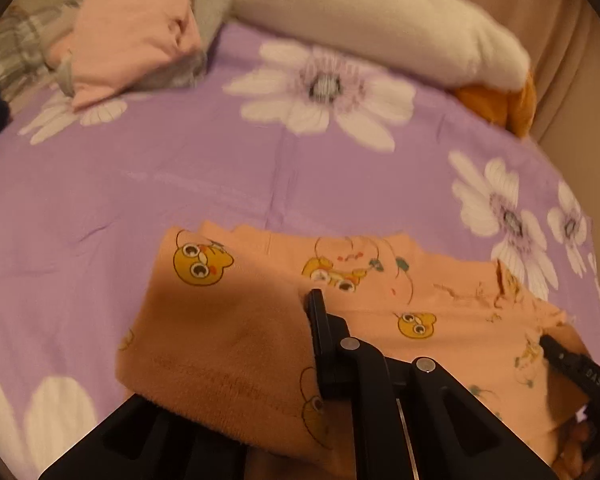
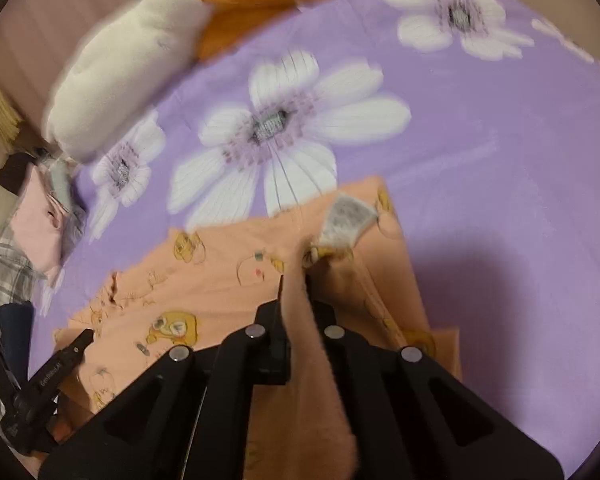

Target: Fold small clothes

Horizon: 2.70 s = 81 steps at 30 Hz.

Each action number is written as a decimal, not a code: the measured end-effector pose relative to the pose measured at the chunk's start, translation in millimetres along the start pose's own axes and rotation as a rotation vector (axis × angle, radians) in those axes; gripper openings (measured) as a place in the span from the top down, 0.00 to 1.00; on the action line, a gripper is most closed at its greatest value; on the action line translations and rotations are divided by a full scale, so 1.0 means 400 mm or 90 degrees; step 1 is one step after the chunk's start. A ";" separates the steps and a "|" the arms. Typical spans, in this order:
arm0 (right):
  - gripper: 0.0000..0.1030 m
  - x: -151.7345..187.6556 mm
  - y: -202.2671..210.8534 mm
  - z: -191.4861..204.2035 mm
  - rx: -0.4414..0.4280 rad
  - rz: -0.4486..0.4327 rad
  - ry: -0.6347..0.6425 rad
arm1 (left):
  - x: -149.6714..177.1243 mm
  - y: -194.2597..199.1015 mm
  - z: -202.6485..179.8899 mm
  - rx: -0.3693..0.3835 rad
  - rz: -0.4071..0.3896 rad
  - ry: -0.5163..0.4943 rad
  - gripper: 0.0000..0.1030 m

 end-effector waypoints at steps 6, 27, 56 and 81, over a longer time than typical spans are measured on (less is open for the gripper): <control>0.83 -0.050 0.184 -0.016 -0.016 -0.017 -0.017 | -0.090 0.153 0.109 0.019 0.031 0.167 0.63; 0.86 0.056 0.063 0.128 -0.023 0.208 0.184 | 0.070 0.111 -0.076 -0.019 0.176 -0.152 0.55; 0.67 0.038 0.196 0.037 0.025 0.030 -0.019 | 0.006 0.122 0.000 -0.018 0.080 -0.053 0.49; 0.42 0.217 0.245 0.035 -0.175 0.153 -0.173 | 0.147 0.229 0.154 0.094 0.207 0.241 0.46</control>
Point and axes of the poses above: each gripper's, at about its wrist camera, not at the fingertips, and y roughly against the way its jaws point, z to its left, x to its underside, the point moved 2 cm from there along -y, roughly the way its jaws point, and after that the axes turned 12 degrees about y, right-handed, at the moved point
